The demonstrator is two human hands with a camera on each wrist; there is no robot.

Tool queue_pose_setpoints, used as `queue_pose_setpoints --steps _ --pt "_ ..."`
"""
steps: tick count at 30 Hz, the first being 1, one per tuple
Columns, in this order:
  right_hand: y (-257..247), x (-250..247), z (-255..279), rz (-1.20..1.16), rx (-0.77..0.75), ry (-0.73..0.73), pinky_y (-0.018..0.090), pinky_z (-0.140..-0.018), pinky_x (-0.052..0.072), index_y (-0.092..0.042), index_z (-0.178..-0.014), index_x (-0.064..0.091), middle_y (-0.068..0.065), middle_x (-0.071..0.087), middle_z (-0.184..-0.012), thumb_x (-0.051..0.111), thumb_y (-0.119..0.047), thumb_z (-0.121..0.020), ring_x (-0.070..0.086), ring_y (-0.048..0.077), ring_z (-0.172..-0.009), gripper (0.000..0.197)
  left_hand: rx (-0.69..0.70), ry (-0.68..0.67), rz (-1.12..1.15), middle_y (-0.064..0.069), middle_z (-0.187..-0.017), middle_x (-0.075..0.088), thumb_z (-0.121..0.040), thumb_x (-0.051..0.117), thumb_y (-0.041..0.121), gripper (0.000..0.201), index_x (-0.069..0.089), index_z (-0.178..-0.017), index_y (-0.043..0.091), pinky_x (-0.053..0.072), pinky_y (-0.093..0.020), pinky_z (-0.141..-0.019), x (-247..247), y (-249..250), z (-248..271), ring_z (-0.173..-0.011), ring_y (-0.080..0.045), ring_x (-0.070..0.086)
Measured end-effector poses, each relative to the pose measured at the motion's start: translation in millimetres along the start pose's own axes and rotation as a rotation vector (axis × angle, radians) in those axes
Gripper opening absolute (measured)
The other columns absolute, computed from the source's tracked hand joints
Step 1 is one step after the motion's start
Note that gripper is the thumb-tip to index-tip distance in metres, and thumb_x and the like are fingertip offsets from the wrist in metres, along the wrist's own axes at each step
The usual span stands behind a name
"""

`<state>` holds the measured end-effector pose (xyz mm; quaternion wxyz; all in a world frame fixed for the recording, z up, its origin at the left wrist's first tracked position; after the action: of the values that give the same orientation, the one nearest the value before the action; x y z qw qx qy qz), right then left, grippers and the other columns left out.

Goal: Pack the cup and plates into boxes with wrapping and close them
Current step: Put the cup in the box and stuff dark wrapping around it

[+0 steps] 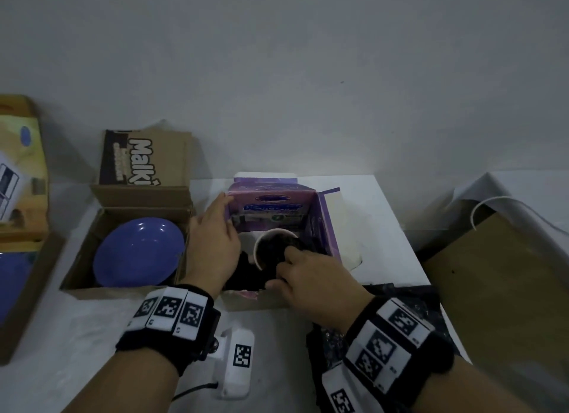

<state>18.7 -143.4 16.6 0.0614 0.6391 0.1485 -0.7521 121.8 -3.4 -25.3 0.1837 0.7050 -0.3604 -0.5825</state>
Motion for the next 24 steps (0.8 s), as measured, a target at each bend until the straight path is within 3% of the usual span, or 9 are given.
queue_pose_setpoints --steps 2,5,8,9,12,14,16,19,24 --pt "3 2 4 -0.011 0.016 -0.062 0.036 -0.073 0.042 -0.010 -0.105 0.063 0.008 0.056 -0.107 0.029 -0.049 -0.099 0.057 0.027 -0.094 0.052 -0.007 0.001 0.010 -0.004 -0.127 0.057 -0.086 0.042 0.001 0.049 0.046 -0.129 0.025 0.041 -0.042 -0.092 -1 0 0 -0.105 -0.033 0.047" --pt "7 5 12 -0.033 0.056 -0.170 0.031 -0.069 0.035 -0.009 -0.086 0.062 0.009 0.064 -0.090 0.026 -0.060 -0.095 0.060 0.026 -0.086 0.063 -0.025 0.003 0.020 -0.003 -0.129 0.056 -0.086 0.042 0.000 0.050 0.047 -0.129 0.024 0.040 -0.041 -0.092 -1 2 1 -0.106 -0.033 0.046" --pt "7 1 12 -0.060 0.110 -0.245 0.030 -0.067 0.037 -0.010 -0.080 0.063 0.007 0.062 -0.080 0.028 -0.064 -0.092 0.059 0.024 -0.080 0.066 -0.033 0.005 0.021 -0.003 -0.131 0.055 -0.086 0.042 0.000 0.050 0.047 -0.129 0.024 0.038 -0.040 -0.093 -2 4 2 -0.107 -0.033 0.045" --pt "7 -5 11 -0.056 0.132 -0.219 0.030 -0.065 0.038 -0.012 -0.083 0.064 0.005 0.062 -0.081 0.034 -0.061 -0.092 0.058 0.023 -0.079 0.057 -0.031 0.007 0.027 -0.002 -0.131 0.055 -0.086 0.043 -0.001 0.050 0.047 -0.129 0.024 0.038 -0.040 -0.093 -2 4 2 -0.107 -0.033 0.045" --pt "7 -32 7 0.000 0.129 0.111 0.030 -0.067 0.045 -0.023 -0.104 0.059 -0.001 0.060 -0.100 0.051 -0.040 -0.091 0.059 0.022 -0.091 0.023 -0.027 0.009 0.027 -0.001 -0.132 0.054 -0.086 0.043 0.000 0.050 0.047 -0.130 0.023 0.036 -0.037 -0.092 -2 4 1 -0.106 -0.033 0.045" --pt "10 -36 3 -0.016 0.148 0.185 0.036 -0.078 0.051 -0.025 -0.124 0.050 -0.001 0.054 -0.122 0.054 -0.032 -0.090 0.052 0.022 -0.108 0.035 -0.029 0.003 0.025 -0.001 -0.133 0.054 -0.087 0.043 0.000 0.049 0.047 -0.130 0.023 0.036 -0.036 -0.091 -1 3 1 -0.105 -0.033 0.045" --pt "12 -29 -1 0.007 0.151 0.087 0.035 -0.081 0.050 -0.025 -0.129 0.050 0.001 0.055 -0.125 0.051 -0.024 -0.092 0.053 0.025 -0.111 0.037 -0.036 -0.004 0.025 -0.001 -0.133 0.054 -0.087 0.043 0.001 0.049 0.047 -0.130 0.024 0.037 -0.038 -0.092 -1 3 1 -0.106 -0.033 0.045" --pt "12 -14 0 0.090 0.089 -0.101 0.031 -0.070 0.042 -0.021 -0.118 0.059 0.006 0.064 -0.108 0.047 -0.014 -0.092 0.061 0.028 -0.098 0.030 -0.046 -0.003 0.035 0.000 -0.132 0.054 -0.087 0.043 0.001 0.049 0.047 -0.130 0.024 0.036 -0.036 -0.093 -2 4 1 -0.108 -0.031 0.045" --pt "8 -5 1 -0.043 0.087 -0.355 0.029 -0.072 0.033 -0.011 -0.093 0.057 0.009 0.064 -0.103 0.030 -0.031 -0.098 0.057 0.028 -0.096 0.034 -0.045 0.006 0.034 -0.001 -0.128 0.056 -0.087 0.044 0.001 0.047 0.048 -0.128 0.024 0.034 -0.032 -0.089 -2 6 1 -0.108 -0.030 0.044"
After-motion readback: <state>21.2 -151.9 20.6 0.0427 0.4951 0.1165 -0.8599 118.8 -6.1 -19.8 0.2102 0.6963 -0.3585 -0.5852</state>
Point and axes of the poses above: each hand's wrist, its own z-axis away from the middle knuckle, its own x-axis out of the palm, y = z × x, the point moved 3 cm from there along -z, towards the middle knuckle
